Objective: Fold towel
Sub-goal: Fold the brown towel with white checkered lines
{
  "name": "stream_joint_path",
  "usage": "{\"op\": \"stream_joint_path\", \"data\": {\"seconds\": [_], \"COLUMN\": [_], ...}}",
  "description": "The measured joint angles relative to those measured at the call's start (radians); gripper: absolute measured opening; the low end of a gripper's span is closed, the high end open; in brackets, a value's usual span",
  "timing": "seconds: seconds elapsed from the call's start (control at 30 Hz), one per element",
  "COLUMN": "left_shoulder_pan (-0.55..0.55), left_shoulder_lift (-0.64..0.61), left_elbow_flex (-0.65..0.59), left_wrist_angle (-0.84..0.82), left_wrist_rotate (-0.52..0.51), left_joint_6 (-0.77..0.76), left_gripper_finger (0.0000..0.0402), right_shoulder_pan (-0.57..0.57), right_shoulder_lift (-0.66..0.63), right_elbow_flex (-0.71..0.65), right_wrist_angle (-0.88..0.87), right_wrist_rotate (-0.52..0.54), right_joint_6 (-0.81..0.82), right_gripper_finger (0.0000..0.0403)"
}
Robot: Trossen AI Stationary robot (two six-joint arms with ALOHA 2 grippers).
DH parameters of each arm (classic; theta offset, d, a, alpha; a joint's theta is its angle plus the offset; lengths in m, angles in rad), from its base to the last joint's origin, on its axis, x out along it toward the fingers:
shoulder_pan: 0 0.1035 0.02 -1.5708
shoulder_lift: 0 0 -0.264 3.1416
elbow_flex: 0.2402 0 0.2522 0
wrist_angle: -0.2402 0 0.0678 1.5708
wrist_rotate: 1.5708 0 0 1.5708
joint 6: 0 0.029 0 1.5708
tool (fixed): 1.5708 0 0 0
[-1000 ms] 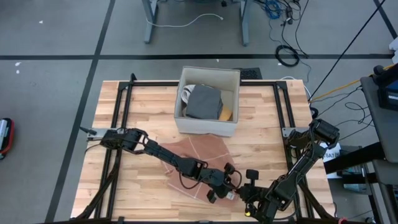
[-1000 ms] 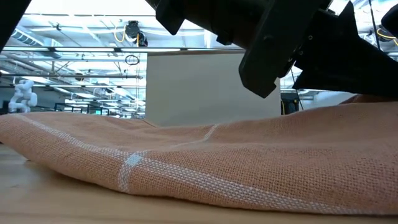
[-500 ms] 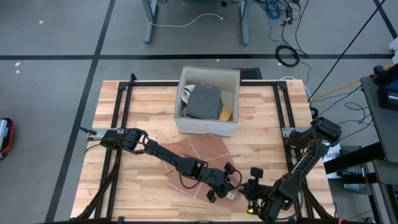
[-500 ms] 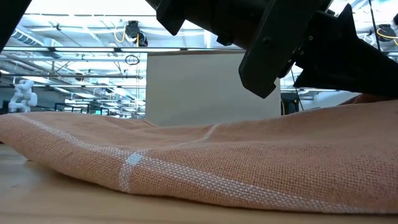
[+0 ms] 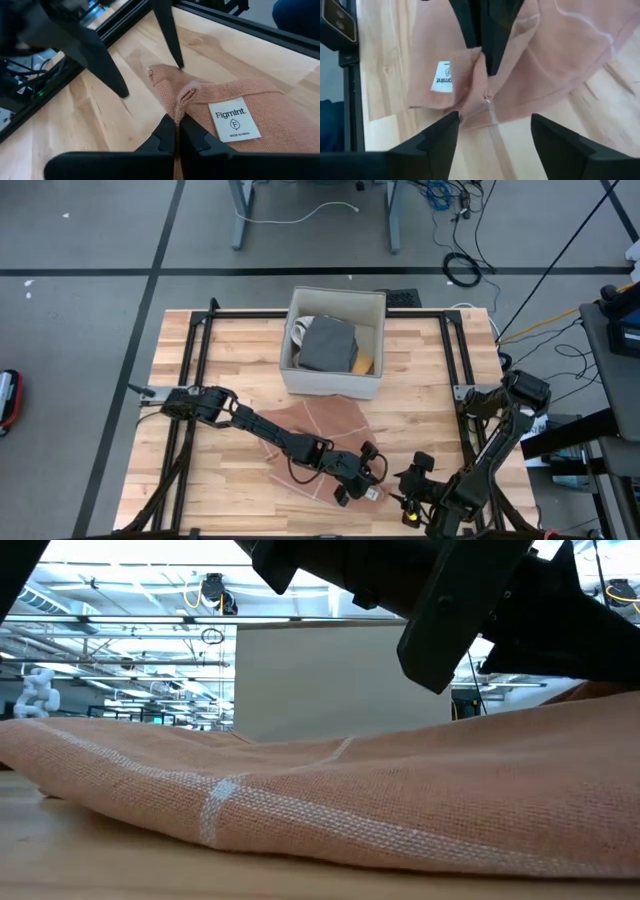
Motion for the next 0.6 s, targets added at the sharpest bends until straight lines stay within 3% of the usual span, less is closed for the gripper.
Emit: {"op": "stream_joint_path", "data": {"seconds": [0.2, 0.6], "left_shoulder_pan": [0.000, 0.002], "left_shoulder_lift": [0.000, 0.000], "left_elbow_flex": [0.000, 0.012], "left_wrist_angle": [0.010, 0.016], "left_wrist_rotate": [-0.017, -0.041], "left_joint_6": [0.001, -0.064], "left_gripper_finger": [0.0001, 0.0001], "right_shoulder_pan": [0.000, -0.045], "right_shoulder_lift": [0.042, 0.073], "right_elbow_flex": [0.000, 0.000], "right_wrist_angle": [0.100, 0.143], "right_wrist_rotate": [0.033, 0.103], "right_joint_6": [-0.015, -0.031], "right_gripper_finger": [0.0243, 0.0210]}}
